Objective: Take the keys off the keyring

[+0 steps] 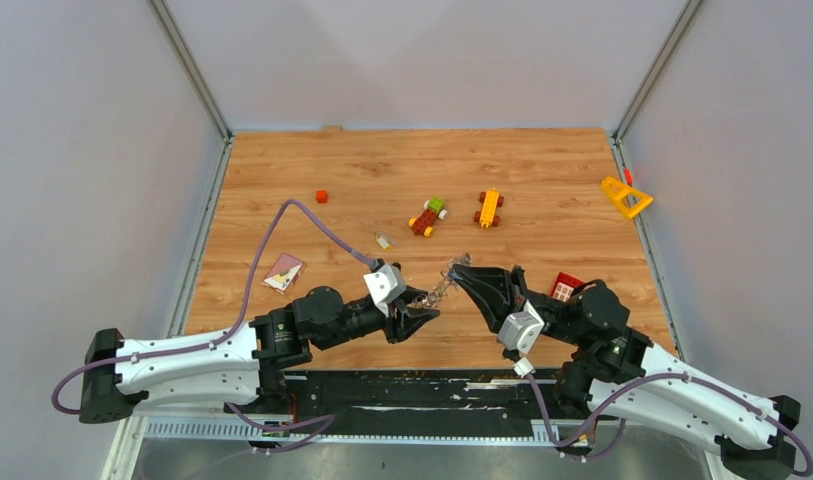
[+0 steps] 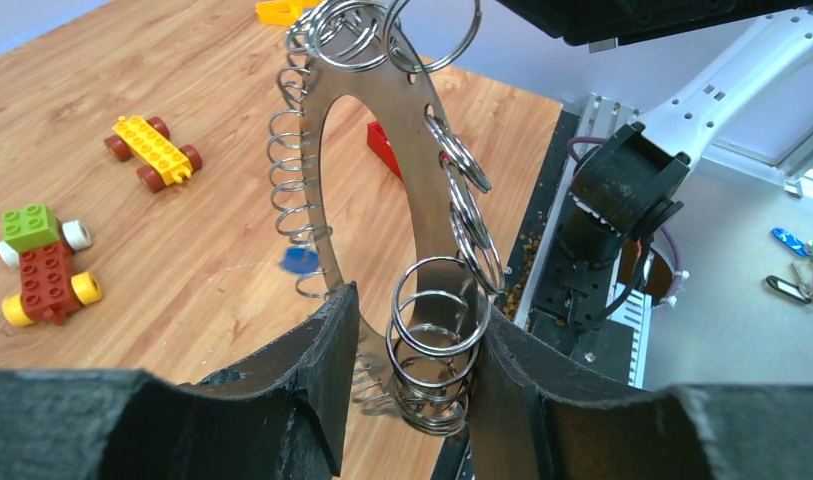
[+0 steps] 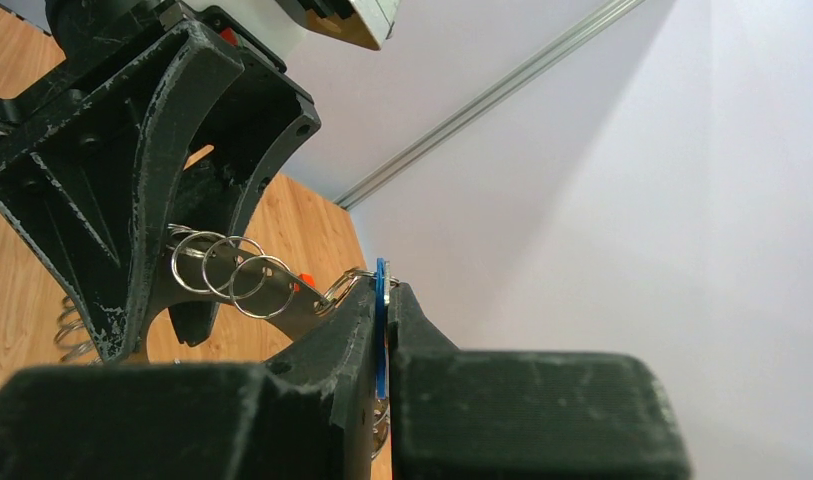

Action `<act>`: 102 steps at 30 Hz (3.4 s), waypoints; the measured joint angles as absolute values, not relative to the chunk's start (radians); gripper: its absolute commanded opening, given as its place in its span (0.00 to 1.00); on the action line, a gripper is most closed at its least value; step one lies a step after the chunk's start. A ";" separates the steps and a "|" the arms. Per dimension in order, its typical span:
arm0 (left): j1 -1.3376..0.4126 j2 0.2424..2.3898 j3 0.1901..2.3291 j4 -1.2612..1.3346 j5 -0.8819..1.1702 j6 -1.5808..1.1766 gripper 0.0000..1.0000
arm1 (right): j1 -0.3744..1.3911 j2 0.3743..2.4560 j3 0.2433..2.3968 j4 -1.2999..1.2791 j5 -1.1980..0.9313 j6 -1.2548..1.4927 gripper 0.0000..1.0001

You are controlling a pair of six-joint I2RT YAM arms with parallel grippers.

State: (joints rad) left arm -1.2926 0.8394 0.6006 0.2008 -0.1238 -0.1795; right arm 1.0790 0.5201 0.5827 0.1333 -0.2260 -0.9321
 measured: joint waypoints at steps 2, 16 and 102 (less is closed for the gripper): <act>-1.293 0.840 0.600 0.206 -0.123 -0.182 0.49 | 1.079 0.521 0.583 0.133 -0.227 -0.935 0.00; -1.292 0.848 0.596 0.216 -0.137 -0.194 0.17 | 1.079 0.523 0.585 0.128 -0.273 -0.936 0.00; -1.289 0.691 0.645 0.041 -0.351 0.032 0.81 | 1.079 0.862 1.283 -0.596 0.429 -0.142 0.00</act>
